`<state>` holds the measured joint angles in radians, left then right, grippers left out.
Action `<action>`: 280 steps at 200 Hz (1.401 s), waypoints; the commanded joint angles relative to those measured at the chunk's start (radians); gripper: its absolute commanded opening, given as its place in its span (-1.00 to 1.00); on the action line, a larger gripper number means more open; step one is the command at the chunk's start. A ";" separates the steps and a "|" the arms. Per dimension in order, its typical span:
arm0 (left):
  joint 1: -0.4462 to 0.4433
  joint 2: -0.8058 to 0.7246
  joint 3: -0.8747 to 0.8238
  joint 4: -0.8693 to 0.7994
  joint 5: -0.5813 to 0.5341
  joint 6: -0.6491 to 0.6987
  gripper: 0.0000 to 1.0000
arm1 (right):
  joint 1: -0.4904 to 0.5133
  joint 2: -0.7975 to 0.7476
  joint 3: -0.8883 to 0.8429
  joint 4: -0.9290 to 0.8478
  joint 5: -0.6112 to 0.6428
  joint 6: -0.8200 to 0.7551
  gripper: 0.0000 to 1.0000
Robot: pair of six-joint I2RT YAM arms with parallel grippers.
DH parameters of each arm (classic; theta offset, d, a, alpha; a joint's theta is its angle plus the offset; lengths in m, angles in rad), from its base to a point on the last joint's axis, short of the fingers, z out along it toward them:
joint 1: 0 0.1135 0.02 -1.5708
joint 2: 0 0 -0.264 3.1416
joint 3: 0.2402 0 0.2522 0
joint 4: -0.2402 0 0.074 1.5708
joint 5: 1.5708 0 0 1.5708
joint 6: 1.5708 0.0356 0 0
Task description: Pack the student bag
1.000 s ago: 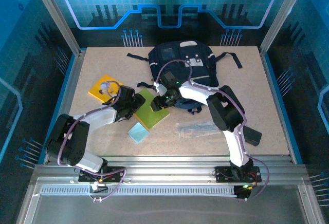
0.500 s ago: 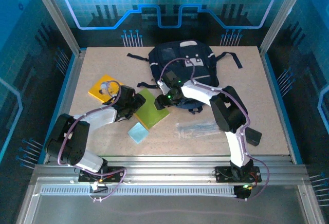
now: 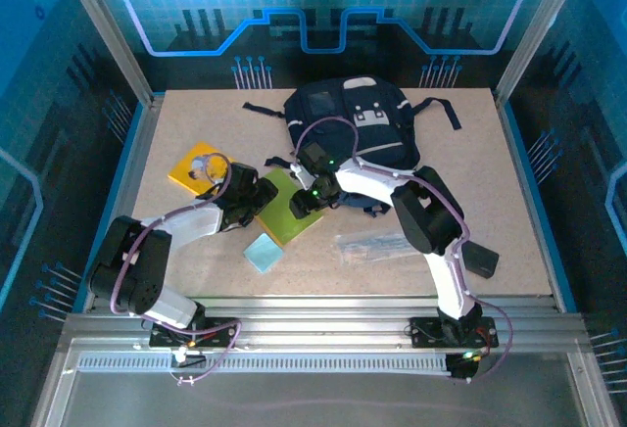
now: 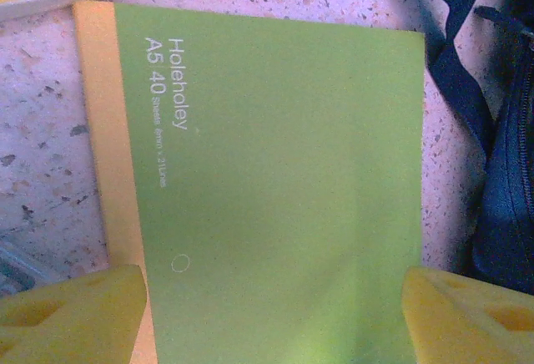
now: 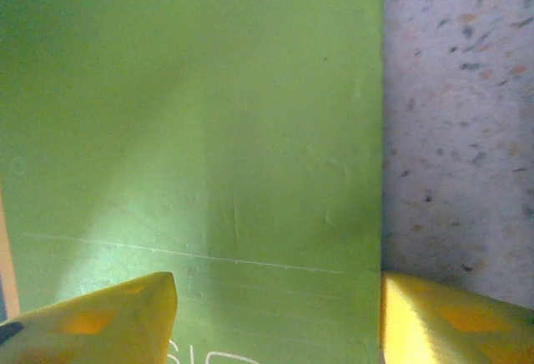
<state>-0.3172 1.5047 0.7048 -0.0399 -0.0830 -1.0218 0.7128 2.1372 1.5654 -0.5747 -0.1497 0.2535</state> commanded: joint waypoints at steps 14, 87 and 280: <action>-0.008 0.074 -0.039 -0.049 0.007 -0.021 0.64 | -0.009 -0.042 -0.020 0.072 -0.262 0.060 0.27; -0.008 0.091 -0.029 -0.042 0.018 -0.015 0.64 | -0.076 -0.090 -0.066 0.138 -0.391 0.177 0.24; -0.007 0.068 -0.041 -0.052 0.006 -0.011 0.65 | -0.050 -0.087 -0.103 0.286 -0.520 0.267 0.15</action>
<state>-0.3172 1.5299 0.7120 0.0132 -0.0826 -1.0218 0.6613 2.0491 1.4540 -0.2966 -0.6884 0.5083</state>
